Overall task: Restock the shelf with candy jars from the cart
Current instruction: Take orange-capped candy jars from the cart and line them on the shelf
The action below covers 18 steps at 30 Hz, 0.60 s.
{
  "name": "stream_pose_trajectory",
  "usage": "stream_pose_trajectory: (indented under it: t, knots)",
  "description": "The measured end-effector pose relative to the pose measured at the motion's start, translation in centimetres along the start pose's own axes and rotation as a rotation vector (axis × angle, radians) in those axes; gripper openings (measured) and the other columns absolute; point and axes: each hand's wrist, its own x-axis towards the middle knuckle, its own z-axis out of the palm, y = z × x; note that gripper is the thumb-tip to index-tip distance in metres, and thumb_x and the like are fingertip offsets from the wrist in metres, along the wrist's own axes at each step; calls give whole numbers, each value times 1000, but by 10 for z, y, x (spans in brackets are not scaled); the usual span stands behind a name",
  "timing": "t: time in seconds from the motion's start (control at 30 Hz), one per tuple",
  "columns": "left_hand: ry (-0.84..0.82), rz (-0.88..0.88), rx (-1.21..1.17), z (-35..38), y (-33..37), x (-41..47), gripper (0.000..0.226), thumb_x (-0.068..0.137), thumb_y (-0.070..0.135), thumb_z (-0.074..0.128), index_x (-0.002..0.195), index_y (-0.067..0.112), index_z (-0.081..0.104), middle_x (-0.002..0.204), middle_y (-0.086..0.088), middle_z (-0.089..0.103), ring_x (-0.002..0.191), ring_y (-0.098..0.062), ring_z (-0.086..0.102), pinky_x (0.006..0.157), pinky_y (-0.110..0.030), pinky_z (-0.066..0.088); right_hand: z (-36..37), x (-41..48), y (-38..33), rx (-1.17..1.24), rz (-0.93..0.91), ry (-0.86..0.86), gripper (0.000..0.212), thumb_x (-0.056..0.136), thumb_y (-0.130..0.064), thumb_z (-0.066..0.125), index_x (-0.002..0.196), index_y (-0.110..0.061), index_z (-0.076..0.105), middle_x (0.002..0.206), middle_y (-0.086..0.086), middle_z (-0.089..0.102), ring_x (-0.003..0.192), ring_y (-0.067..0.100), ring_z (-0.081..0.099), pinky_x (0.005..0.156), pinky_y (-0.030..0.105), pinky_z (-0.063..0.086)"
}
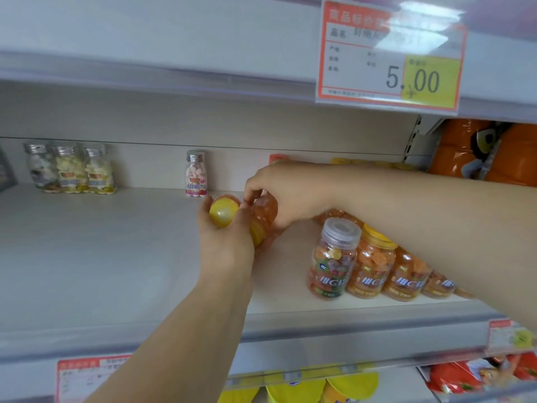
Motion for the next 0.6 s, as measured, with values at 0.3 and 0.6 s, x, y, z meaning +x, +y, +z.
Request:
stream_pose_trajectory:
  t: [0.3,0.6]
  knots:
    - [27,-34,-44,-1,3,-1,45,100,32,56,142,37,39,117,-10,64,91,-26,72,60,-33,59,-3,-16,8,77,14,104,45,67,-34,79,109,-27,66,94,-12,64,86,12,59,79,34,52]
    - [61,-13,-3,0,4,-2,48,101,30,55,144,37,36,102,-7,62,92,-19,68,58,-29,58,-1,-19,26,285,172,15,51,76,-28,76,122,-26,54,106,-5,64,93,14,65,85,38,56]
